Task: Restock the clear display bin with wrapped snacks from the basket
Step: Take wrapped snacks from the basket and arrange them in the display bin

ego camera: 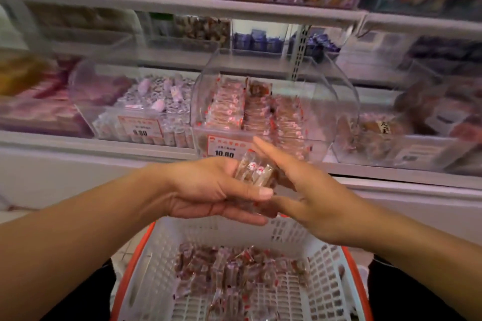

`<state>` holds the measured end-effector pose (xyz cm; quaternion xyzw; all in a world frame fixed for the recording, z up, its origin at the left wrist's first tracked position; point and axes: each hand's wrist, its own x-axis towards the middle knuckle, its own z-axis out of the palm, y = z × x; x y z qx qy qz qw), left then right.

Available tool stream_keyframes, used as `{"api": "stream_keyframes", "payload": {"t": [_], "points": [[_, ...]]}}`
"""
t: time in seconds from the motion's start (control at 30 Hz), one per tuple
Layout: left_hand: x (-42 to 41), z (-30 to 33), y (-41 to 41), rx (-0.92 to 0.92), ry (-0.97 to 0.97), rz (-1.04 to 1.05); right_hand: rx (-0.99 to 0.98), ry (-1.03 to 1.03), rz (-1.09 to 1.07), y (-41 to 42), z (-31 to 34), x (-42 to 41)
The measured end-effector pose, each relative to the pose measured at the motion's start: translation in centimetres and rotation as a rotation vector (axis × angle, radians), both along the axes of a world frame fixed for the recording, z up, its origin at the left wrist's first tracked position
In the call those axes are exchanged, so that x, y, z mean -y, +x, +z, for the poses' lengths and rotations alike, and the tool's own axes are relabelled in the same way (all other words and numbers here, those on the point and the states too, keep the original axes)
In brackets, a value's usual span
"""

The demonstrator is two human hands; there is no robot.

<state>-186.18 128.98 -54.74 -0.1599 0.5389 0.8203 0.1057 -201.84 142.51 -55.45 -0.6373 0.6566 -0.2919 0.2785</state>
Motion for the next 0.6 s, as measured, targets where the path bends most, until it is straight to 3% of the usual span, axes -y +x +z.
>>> {"api": "stream_keyframes", "payload": {"t": [0.13,0.27,0.43,0.53,0.6], "points": [[0.7,0.6,-0.8,-0.006,-0.068,-0.008,-0.032,0.069,0.084,-0.5,1.0,0.2],[1.1,1.8,-1.1,-0.029,-0.156,-0.111,0.028,-0.092,0.028,-0.9,3.2,0.3],[1.9,4.3,-1.7,-0.105,-0.236,-0.037,0.051,-0.155,0.017,-1.6,6.3,0.8],[3.2,6.2,-2.2,-0.188,-0.316,0.268,0.185,-0.2,-0.136,-2.7,7.6,2.4],[4.4,6.5,-2.7,-0.24,-0.531,0.582,0.295,-0.199,-0.333,-4.2,7.9,5.1]]}}
